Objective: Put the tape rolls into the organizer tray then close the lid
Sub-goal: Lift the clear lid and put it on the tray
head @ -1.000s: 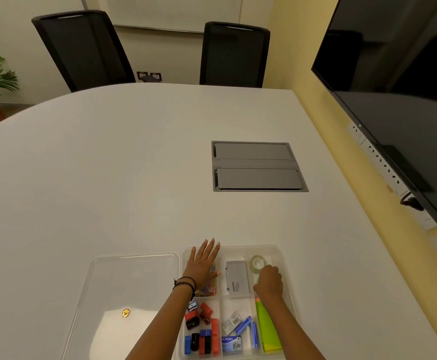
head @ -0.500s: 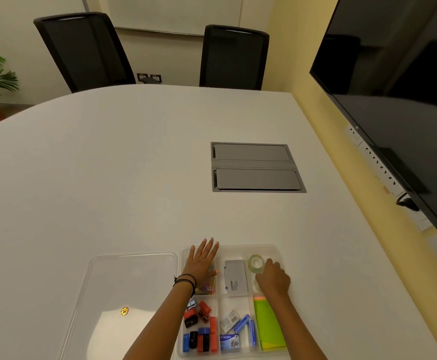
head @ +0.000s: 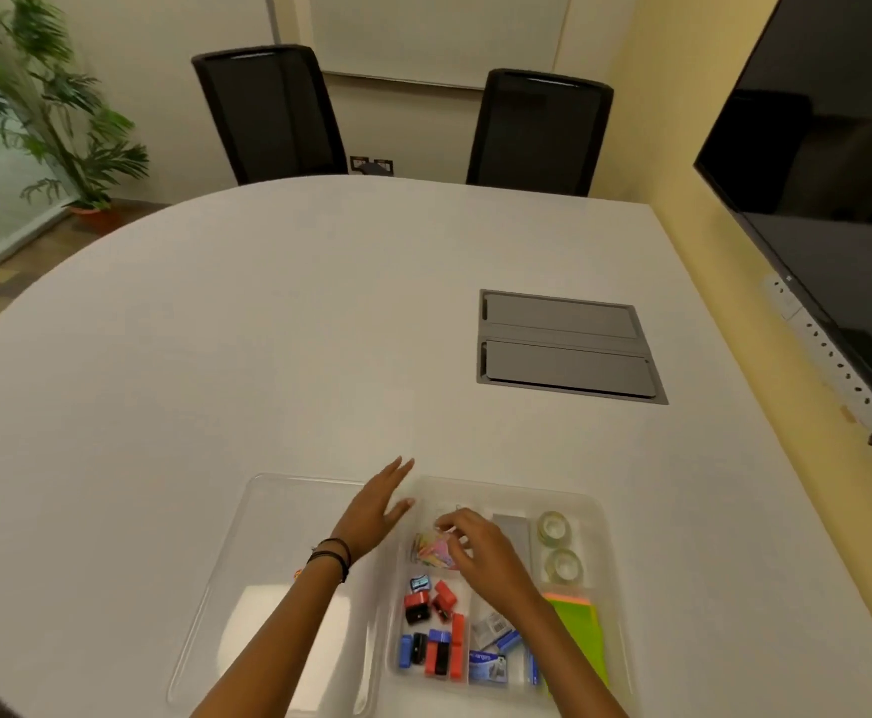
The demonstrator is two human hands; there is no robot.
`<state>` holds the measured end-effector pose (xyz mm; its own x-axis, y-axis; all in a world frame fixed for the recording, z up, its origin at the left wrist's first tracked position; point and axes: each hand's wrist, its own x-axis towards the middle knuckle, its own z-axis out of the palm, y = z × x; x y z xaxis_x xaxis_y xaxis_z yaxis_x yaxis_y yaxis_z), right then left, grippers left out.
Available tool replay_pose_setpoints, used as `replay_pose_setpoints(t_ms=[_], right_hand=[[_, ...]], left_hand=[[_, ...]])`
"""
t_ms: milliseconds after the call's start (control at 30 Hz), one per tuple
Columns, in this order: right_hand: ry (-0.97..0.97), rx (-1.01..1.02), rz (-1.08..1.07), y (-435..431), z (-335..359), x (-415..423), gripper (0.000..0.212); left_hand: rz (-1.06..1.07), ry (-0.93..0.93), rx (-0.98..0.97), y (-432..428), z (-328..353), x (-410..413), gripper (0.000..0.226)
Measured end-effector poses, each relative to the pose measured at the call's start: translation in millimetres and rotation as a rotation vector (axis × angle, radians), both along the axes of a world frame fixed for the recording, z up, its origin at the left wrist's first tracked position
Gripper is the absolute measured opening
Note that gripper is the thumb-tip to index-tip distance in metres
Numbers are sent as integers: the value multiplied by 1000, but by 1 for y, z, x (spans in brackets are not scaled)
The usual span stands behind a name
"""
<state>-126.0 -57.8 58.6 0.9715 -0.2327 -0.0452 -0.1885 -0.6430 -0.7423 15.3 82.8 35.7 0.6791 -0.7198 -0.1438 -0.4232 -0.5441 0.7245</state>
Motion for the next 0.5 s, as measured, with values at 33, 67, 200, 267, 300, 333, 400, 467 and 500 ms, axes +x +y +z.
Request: replay_pose_setpoints(t_ms=[33, 67, 200, 267, 300, 333, 400, 467, 500], right_hand=[[11, 6, 38, 8, -1, 3, 25], [23, 14, 72, 15, -1, 6, 25], [69, 28, 212, 42, -2, 17, 28], [102, 25, 297, 55, -5, 20, 29], [129, 19, 335, 60, -7, 22, 29], [162, 7, 370, 66, -9, 23, 30], [254, -42, 438, 78, -15, 25, 32], [373, -122, 518, 91, -22, 28, 34], [436, -166, 558, 97, -25, 29, 35]], left_hand=[[52, -3, -19, 16, 2, 1, 59], [100, -8, -32, 33, 3, 1, 59], [289, 39, -35, 103, -2, -3, 59], [382, 58, 8, 136, -9, -9, 59], [425, 73, 40, 149, -14, -12, 59], [467, 103, 68, 162, -19, -15, 60], [548, 197, 99, 182, -27, -22, 64], [630, 293, 92, 199, -35, -30, 67], [667, 334, 77, 206, -39, -35, 66]])
